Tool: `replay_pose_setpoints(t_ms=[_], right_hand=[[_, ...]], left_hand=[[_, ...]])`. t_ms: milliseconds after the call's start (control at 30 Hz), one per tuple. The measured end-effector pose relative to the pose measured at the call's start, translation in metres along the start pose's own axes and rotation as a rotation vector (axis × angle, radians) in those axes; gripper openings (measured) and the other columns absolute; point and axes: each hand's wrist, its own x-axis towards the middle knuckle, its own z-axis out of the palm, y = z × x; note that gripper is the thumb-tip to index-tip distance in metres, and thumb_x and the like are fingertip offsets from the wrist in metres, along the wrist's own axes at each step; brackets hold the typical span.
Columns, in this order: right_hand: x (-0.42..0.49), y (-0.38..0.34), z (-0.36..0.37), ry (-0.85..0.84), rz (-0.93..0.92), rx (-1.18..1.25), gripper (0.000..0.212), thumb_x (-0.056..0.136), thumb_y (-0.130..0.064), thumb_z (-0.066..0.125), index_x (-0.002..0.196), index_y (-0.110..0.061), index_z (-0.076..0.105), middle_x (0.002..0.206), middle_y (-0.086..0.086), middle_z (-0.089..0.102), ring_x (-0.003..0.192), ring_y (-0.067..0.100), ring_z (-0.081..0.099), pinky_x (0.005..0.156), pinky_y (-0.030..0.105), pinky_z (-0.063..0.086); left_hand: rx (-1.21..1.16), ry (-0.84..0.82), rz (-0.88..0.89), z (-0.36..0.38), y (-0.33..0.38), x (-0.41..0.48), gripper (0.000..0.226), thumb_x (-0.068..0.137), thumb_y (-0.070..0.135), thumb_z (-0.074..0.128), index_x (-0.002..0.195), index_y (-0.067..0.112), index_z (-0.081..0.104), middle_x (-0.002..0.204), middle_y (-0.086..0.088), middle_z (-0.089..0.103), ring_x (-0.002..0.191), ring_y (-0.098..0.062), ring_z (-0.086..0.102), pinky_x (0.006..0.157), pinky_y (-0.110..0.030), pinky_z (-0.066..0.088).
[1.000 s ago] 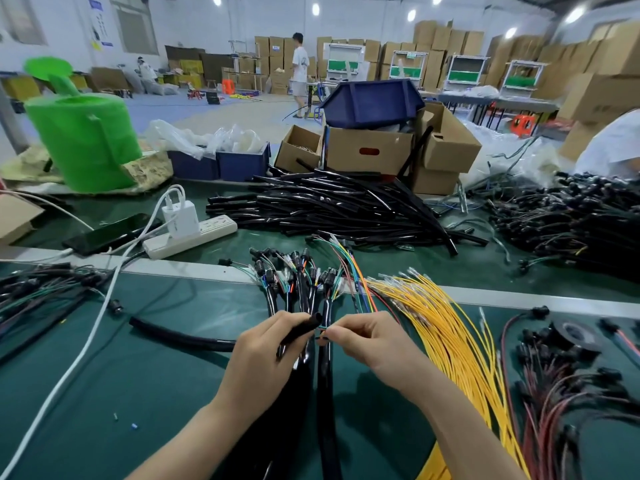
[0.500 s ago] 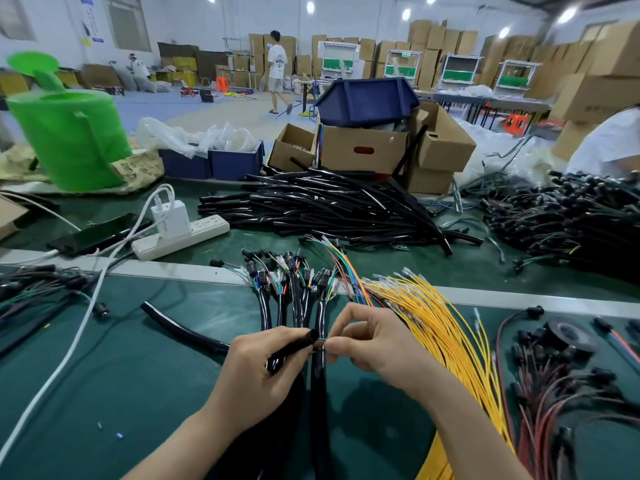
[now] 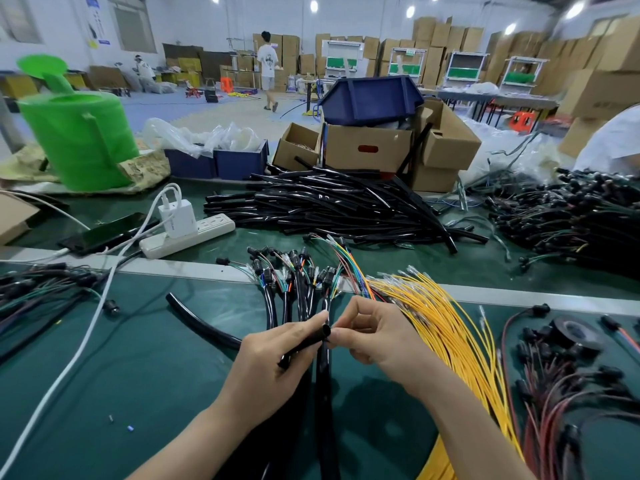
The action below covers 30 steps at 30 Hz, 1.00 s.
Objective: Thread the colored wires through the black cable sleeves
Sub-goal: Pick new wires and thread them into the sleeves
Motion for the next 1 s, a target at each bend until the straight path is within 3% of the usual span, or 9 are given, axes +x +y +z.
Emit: replay_pose_setpoints(t_ms=[233, 433, 600, 767, 1000], right_hand=[[-0.001, -0.003, 0.004, -0.019, -0.008, -0.034, 0.017, 0.082, -0.002, 0.07, 0.075, -0.005, 0.056, 0.063, 0.01, 0.06, 0.045, 0.013, 0.047, 0.047, 0.021, 0.039], [-0.002, -0.008, 0.008, -0.017, 0.004, -0.077, 0.016, 0.086, 0.004, 0.063, 0.078, -0.008, 0.057, 0.081, 0.031, 0.065, 0.045, 0.013, 0.043, 0.047, 0.02, 0.037], [-0.003, -0.007, 0.006, -0.008, 0.036, -0.031, 0.016, 0.085, 0.004, 0.065, 0.075, -0.009, 0.059, 0.068, 0.015, 0.066, 0.046, 0.014, 0.039, 0.045, 0.018, 0.034], [-0.005, -0.009, 0.001, -0.027, 0.113, 0.019, 0.014, 0.083, 0.001, 0.068, 0.074, -0.009, 0.062, 0.074, 0.019, 0.068, 0.045, 0.013, 0.035, 0.044, 0.019, 0.03], [-0.006, -0.011, -0.001, -0.05, 0.16, -0.021, 0.012, 0.084, -0.002, 0.068, 0.076, -0.007, 0.061, 0.075, 0.017, 0.07, 0.045, 0.013, 0.033, 0.043, 0.019, 0.025]], left_hand=[[-0.016, 0.026, -0.023, 0.0, -0.005, -0.001, 0.017, 0.09, 0.022, 0.058, 0.106, 0.022, 0.065, 0.085, 0.013, 0.066, 0.073, 0.002, 0.061, 0.068, -0.016, 0.049], [-0.018, 0.028, -0.018, 0.0, -0.008, -0.001, 0.02, 0.087, 0.013, 0.063, 0.106, 0.022, 0.065, 0.085, 0.01, 0.068, 0.073, 0.0, 0.063, 0.068, -0.017, 0.05], [-0.041, 0.043, -0.002, 0.002, -0.007, -0.002, 0.03, 0.084, 0.007, 0.064, 0.111, 0.02, 0.065, 0.099, 0.013, 0.07, 0.086, 0.003, 0.066, 0.077, -0.013, 0.05], [-0.056, 0.022, 0.021, 0.001, -0.006, -0.002, 0.026, 0.086, 0.012, 0.063, 0.11, 0.022, 0.065, 0.096, 0.01, 0.071, 0.085, 0.002, 0.066, 0.076, -0.015, 0.051], [-0.037, -0.034, -0.001, 0.003, -0.007, -0.002, 0.025, 0.085, 0.011, 0.064, 0.106, 0.025, 0.066, 0.091, 0.02, 0.066, 0.08, 0.007, 0.063, 0.073, -0.013, 0.049]])
